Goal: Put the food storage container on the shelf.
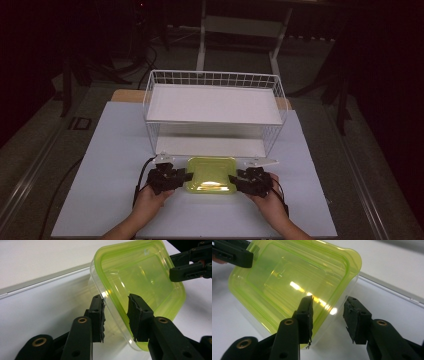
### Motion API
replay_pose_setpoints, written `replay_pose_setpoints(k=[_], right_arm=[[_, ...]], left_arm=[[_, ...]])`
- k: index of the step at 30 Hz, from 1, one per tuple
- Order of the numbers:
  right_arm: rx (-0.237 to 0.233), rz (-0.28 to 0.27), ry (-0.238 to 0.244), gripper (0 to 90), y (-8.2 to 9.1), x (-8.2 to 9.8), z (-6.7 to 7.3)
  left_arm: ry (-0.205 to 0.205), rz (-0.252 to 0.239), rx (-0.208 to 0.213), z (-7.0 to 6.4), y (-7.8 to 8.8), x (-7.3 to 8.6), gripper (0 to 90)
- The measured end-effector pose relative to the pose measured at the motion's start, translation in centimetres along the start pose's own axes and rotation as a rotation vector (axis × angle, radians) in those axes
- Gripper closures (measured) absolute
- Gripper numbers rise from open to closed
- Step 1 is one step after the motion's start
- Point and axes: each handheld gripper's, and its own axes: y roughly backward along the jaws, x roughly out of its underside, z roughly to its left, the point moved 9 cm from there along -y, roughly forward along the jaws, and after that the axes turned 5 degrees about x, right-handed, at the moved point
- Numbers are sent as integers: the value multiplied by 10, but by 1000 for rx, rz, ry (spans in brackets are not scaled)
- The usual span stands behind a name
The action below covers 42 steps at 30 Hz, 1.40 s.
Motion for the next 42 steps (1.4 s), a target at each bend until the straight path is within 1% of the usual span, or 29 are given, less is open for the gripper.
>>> replay_pose_setpoints(k=[2,3,5,6,7,9,12,13,14,15,16,17,18,22,24,27,35,38,39,42], right_arm=[[-1,0,-3,594,0,0,1],[-14,4,-23,604,1,1,2],[-16,5,-25,609,1,1,2],[-13,6,-31,639,2,1,2],[-13,4,-38,657,3,1,2],[-16,7,-51,680,6,2,3],[-9,5,-45,696,9,4,6],[-11,8,-50,712,10,4,7],[-20,9,-58,743,11,5,9],[-20,9,-58,743,11,5,9],[-14,6,-60,742,12,6,12],[3,2,-52,743,13,6,13],[2,-3,-60,745,14,5,13],[1,-12,-56,745,17,2,13],[10,-26,-52,746,20,-3,13],[11,-41,-60,748,23,-8,11],[11,-83,-94,755,26,-30,3],[16,-100,-100,755,28,-40,0],[17,-106,-102,755,28,-43,-2],[23,-115,-111,755,27,-50,-5]], left_arm=[[0,0,0,0,0,0,672],[2,4,6,-2,1,1,682],[0,5,6,-2,1,1,688],[10,12,12,-4,2,2,694],[7,13,10,-4,3,3,699],[18,16,25,-7,4,4,712],[24,23,17,-10,6,6,733],[29,26,4,-11,7,7,748],[19,32,-21,-13,7,9,780],[19,32,-21,-13,7,9,786],[27,34,-19,-14,8,11,786],[47,32,-8,-16,9,13,794],[46,33,-10,-17,9,14,797],[64,20,-4,-20,10,15,797],[64,-2,-1,-20,12,9,800],[49,-30,-7,-19,16,0,802],[29,-68,-12,-14,20,-27,804],[35,-78,-4,-12,21,-36,804],[34,-82,-7,-11,21,-39,804],[20,-98,-8,-7,21,-47,804]])
